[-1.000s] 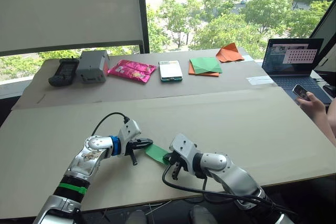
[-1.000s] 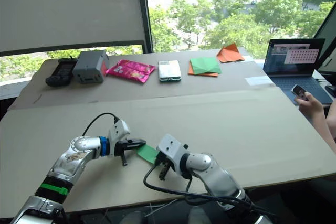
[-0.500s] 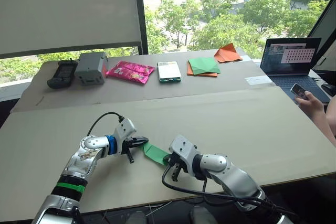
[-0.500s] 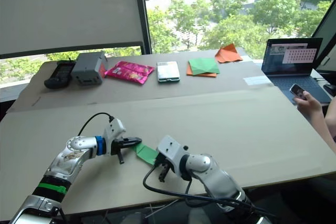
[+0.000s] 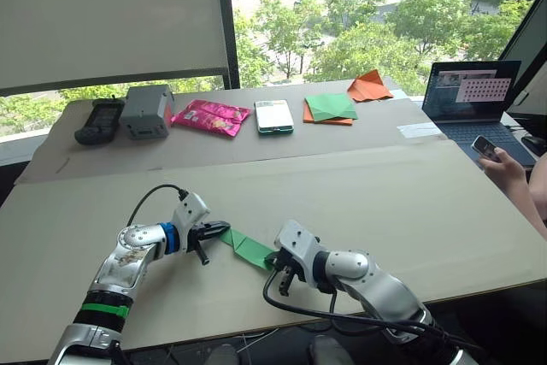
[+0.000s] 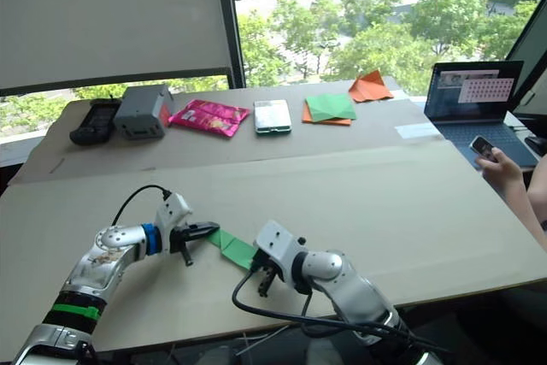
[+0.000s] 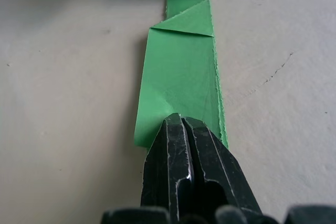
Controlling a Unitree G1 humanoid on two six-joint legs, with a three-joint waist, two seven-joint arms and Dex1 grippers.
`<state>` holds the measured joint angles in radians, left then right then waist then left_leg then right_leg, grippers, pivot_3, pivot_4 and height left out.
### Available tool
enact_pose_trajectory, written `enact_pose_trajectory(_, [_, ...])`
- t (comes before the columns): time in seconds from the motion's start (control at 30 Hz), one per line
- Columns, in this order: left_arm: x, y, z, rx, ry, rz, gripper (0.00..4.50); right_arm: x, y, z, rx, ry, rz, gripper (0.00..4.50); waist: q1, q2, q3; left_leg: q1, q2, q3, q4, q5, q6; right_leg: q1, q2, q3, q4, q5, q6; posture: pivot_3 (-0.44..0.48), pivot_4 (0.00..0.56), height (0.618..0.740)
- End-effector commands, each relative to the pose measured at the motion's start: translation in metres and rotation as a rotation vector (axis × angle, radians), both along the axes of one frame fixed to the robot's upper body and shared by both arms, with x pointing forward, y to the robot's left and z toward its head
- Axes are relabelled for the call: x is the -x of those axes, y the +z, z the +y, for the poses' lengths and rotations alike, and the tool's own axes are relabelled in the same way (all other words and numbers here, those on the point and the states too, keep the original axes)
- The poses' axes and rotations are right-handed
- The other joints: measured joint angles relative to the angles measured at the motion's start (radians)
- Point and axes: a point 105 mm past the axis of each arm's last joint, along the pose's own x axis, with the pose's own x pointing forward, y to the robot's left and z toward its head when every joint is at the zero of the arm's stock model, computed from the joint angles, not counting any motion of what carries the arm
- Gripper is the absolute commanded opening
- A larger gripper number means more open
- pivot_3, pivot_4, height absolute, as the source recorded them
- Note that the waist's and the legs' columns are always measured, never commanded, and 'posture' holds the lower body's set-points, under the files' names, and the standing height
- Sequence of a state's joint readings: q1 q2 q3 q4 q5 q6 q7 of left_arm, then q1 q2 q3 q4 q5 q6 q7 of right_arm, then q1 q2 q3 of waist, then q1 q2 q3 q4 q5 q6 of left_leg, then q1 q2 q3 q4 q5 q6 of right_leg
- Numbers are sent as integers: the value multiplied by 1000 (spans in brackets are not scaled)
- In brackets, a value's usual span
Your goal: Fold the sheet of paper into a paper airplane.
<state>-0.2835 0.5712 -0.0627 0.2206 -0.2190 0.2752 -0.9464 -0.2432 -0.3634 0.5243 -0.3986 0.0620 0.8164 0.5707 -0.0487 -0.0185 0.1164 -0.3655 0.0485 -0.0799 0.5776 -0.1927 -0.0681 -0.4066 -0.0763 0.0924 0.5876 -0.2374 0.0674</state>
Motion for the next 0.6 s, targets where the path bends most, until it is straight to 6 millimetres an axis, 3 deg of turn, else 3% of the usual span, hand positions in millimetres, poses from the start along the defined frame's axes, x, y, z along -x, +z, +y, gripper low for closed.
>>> enact_pose_trajectory(0.03, [-4,16,3,66,35,-14,0,4,-23,-9,71,-21,89,25,2,-3,2,0,0,0,-1,0,0,-1,0,0,0,0,0,0,150,732])
enact_pose_trajectory(0.4, [15,22,-41,169,-124,9,0,3,-24,-9,75,-19,93,25,4,-6,5,-3,0,0,-2,0,0,-3,0,0,-1,0,0,0,150,732])
enact_pose_trajectory(0.6, [21,-14,-41,13,-145,65,0,4,-23,-9,77,-26,94,25,4,-5,4,-3,0,0,-2,0,0,-3,0,0,-1,0,0,0,150,732])
